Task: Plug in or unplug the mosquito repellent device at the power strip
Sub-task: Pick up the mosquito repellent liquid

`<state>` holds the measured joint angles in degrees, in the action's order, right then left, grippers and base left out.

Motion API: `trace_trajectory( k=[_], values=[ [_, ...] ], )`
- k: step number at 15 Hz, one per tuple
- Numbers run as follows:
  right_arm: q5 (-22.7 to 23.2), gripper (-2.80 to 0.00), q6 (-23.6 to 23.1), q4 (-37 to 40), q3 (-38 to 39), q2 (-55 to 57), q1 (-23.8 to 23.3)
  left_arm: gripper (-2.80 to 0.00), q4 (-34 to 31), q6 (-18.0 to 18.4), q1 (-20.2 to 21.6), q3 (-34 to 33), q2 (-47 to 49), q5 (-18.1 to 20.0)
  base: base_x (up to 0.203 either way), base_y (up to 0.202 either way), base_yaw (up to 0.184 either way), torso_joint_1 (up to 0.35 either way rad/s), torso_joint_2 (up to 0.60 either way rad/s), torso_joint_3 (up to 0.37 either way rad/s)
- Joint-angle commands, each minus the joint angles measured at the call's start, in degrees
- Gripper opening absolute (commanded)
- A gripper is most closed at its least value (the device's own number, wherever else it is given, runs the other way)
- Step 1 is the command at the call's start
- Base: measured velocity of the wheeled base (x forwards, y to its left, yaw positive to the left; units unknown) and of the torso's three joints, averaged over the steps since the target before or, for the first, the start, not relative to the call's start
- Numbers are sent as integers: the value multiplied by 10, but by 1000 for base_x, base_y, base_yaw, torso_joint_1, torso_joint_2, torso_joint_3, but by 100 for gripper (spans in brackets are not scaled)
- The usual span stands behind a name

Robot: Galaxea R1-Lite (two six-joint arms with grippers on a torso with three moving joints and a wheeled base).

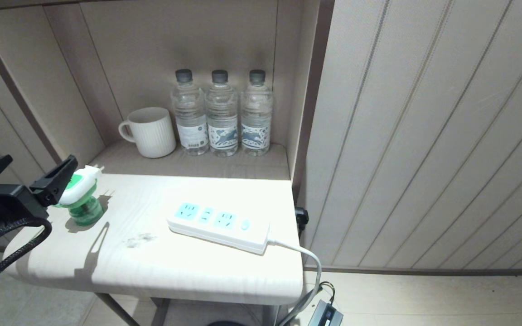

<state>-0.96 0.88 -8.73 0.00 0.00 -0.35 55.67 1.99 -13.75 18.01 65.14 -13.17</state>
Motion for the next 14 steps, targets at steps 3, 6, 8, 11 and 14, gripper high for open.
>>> trace_trajectory(
  k=[3, 6, 8, 11, 14],
  values=[
    [0, -280, 0, -1, 0, 0, 0, 0, 44, -14, 2, -12, 52, -1, 0, 0, 0, 0, 0, 0],
    [0, -280, 0, -1, 0, 0, 0, 0, 65, -23, 3, -17, 68, 1, 0, 0, 0, 0, 0, 0],
    [0, -280, 0, -1, 0, 0, 0, 0, 66, -23, 8, -16, 78, 2, 0, 0, 0, 0, 0, 0],
    [0, -280, 0, -1, 0, 0, 0, 0, 85, -23, 21, -17, 102, 3, 0, 0, 0, 0, 0, 0],
    [0, -280, 0, -1, 0, 0, 0, 0, 107, -23, 51, -12, 141, 43, 0, 0, 0, 0, 0, 0]
  ],
)
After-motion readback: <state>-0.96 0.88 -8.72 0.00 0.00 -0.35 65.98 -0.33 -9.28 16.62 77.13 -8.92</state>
